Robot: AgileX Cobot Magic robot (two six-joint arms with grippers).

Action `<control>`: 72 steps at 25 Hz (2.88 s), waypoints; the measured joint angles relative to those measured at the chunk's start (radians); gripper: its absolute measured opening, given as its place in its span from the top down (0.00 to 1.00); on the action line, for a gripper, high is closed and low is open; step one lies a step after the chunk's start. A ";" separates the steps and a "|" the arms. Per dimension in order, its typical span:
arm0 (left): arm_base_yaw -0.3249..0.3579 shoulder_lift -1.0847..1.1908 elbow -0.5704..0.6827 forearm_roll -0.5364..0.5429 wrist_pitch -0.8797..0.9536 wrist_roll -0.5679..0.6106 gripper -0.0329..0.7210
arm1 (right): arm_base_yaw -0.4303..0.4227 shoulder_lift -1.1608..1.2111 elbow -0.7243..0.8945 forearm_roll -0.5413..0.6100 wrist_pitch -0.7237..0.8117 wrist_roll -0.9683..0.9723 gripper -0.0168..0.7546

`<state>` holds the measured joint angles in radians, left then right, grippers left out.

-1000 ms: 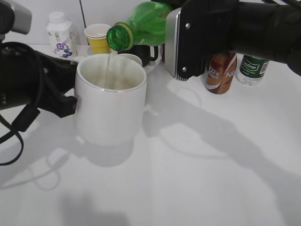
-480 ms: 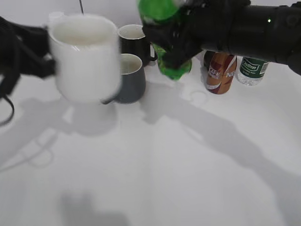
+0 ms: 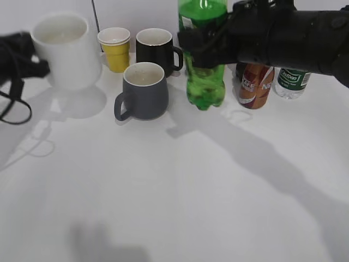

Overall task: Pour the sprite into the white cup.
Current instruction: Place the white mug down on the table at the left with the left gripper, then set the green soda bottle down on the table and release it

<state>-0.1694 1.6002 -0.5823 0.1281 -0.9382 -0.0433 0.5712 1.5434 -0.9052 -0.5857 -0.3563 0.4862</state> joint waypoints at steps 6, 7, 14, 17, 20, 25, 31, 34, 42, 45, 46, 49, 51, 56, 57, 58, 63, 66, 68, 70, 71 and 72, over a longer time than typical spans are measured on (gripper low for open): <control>0.050 0.212 -0.004 -0.015 -0.118 0.011 0.90 | 0.000 0.000 0.000 0.012 0.044 0.003 0.44; 0.053 0.238 -0.004 -0.016 -0.128 0.012 0.90 | 0.000 0.000 0.000 0.013 0.044 0.003 0.44; 0.056 0.323 -0.005 -0.003 -0.179 0.013 0.90 | 0.000 0.000 0.000 0.014 0.044 0.003 0.44; 0.056 0.325 -0.006 -0.001 -0.164 0.013 0.90 | 0.000 0.000 0.000 0.016 0.044 0.004 0.44; 0.056 0.325 -0.005 -0.001 -0.134 0.009 0.88 | 0.000 0.000 0.000 0.020 0.044 0.004 0.44; 0.056 0.325 -0.007 0.019 -0.142 0.000 0.82 | 0.000 0.000 0.000 0.027 0.044 0.004 0.44; 0.056 0.321 -0.007 0.059 -0.121 -0.003 0.68 | 0.000 0.000 0.000 0.042 0.044 0.004 0.44; 0.056 0.305 -0.007 0.060 -0.101 -0.004 0.64 | 0.000 0.000 0.000 0.043 0.044 0.004 0.44; 0.059 0.214 -0.007 0.056 -0.010 -0.004 0.62 | 0.000 0.000 0.000 0.094 0.044 0.004 0.44; 0.059 0.196 -0.007 0.059 0.035 -0.004 0.62 | 0.000 0.004 0.000 0.096 0.044 0.004 0.44; 0.059 0.193 -0.007 0.059 0.051 -0.004 0.62 | 0.000 0.008 0.000 0.097 0.044 0.004 0.44; 0.059 0.190 -0.006 0.060 0.108 -0.004 0.62 | -0.002 0.022 0.000 0.098 0.044 0.004 0.44; 0.059 0.179 0.006 0.060 0.121 -0.004 0.62 | -0.013 0.036 0.000 0.100 0.041 0.003 0.44; 0.059 0.092 0.084 0.060 0.130 -0.004 0.62 | -0.090 0.095 -0.001 0.126 -0.024 -0.007 0.44; 0.059 0.068 0.100 0.060 0.130 -0.004 0.62 | -0.104 0.111 -0.001 0.131 -0.048 -0.013 0.44; 0.059 0.043 0.119 0.060 0.130 -0.004 0.62 | -0.119 0.128 -0.001 0.137 -0.075 -0.022 0.44; 0.059 -0.081 0.215 0.070 0.053 -0.004 0.62 | -0.144 0.218 -0.001 0.150 -0.225 -0.095 0.44; 0.059 -0.150 0.247 0.077 0.024 -0.004 0.62 | -0.144 0.261 -0.001 0.150 -0.268 -0.160 0.44; 0.059 -0.183 0.260 0.078 0.022 -0.004 0.62 | -0.144 0.282 -0.001 0.150 -0.273 -0.193 0.44; 0.059 -0.211 0.265 0.078 0.023 -0.004 0.62 | -0.144 0.295 -0.001 0.150 -0.284 -0.211 0.44; 0.059 -0.220 0.266 0.078 0.023 -0.004 0.62 | -0.144 0.301 -0.001 0.150 -0.302 -0.214 0.44; 0.059 -0.229 0.266 0.078 0.020 -0.004 0.62 | -0.144 0.306 -0.001 0.150 -0.323 -0.215 0.44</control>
<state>-0.1100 1.3707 -0.3166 0.2062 -0.9185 -0.0471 0.4271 1.8497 -0.9060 -0.4359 -0.6795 0.2711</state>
